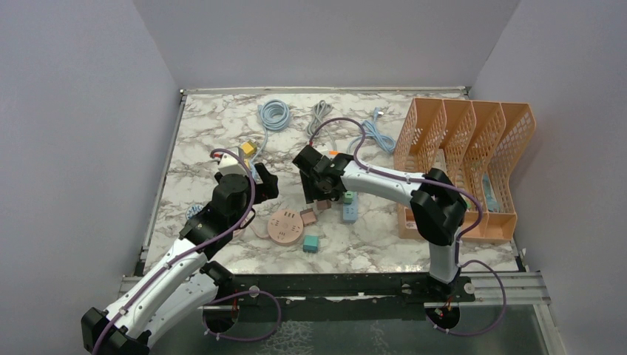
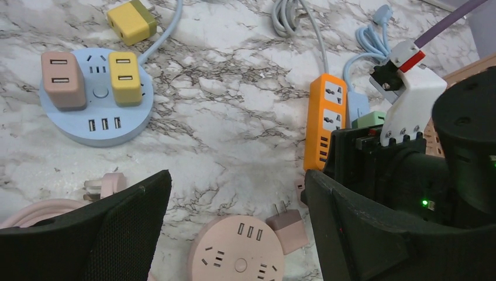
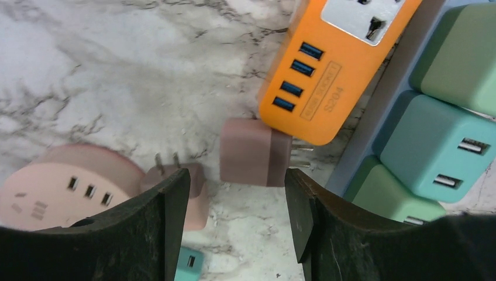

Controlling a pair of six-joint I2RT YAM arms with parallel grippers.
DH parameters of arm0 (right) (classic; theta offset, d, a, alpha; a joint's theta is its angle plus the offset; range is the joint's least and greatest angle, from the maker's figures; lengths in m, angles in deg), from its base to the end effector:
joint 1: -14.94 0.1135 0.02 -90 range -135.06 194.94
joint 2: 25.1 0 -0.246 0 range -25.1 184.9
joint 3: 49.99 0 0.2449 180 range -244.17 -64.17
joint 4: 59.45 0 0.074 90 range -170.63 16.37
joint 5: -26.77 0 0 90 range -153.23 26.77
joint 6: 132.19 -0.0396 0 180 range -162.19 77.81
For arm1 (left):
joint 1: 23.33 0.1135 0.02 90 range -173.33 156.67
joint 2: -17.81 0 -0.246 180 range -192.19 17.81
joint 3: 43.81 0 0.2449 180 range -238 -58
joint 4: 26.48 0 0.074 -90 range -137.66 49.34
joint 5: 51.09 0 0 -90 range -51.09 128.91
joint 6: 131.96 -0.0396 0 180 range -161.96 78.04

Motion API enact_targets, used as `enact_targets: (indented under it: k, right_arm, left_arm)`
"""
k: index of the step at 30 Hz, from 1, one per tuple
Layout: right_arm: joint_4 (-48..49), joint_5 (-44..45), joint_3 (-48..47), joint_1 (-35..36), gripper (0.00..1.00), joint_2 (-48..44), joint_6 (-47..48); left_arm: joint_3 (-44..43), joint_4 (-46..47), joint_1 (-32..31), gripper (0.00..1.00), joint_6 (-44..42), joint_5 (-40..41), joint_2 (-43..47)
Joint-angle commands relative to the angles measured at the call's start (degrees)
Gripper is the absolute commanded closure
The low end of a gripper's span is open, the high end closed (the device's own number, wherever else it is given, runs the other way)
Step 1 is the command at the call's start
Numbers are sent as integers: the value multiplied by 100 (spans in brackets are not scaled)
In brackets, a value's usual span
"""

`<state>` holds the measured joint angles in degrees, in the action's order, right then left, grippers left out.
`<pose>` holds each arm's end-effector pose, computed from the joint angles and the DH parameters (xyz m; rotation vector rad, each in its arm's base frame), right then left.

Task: Insert the plug

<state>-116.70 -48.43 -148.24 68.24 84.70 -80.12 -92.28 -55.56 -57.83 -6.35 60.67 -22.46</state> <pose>0.2375 0.3017 0.1912 -0.2959 2.6832 0.1158 0.1552 -0.0888 0.2680 -0.2725 1.9156 -0.4571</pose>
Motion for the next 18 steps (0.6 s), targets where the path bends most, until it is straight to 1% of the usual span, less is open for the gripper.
enact_targets:
  k: [1,9,12,16,18]
  right_arm:
    - [-334,612,-230,5,39,332,-320]
    - [-86,345,-128,5,40,594,-274]
    - [-12,325,-109,5,46,621,-283]
    - [101,369,-33,5,58,567,-280]
    - [179,396,30,0,60,466,-282]
  left_arm:
    - [-166,-195,14,14,58,286,40]
    - [-149,-198,14,14,134,249,8]
    - [-149,-216,16,14,104,217,15]
    - [-132,-175,14,14,35,137,11]
    - [-114,-164,14,13,45,95,-18]
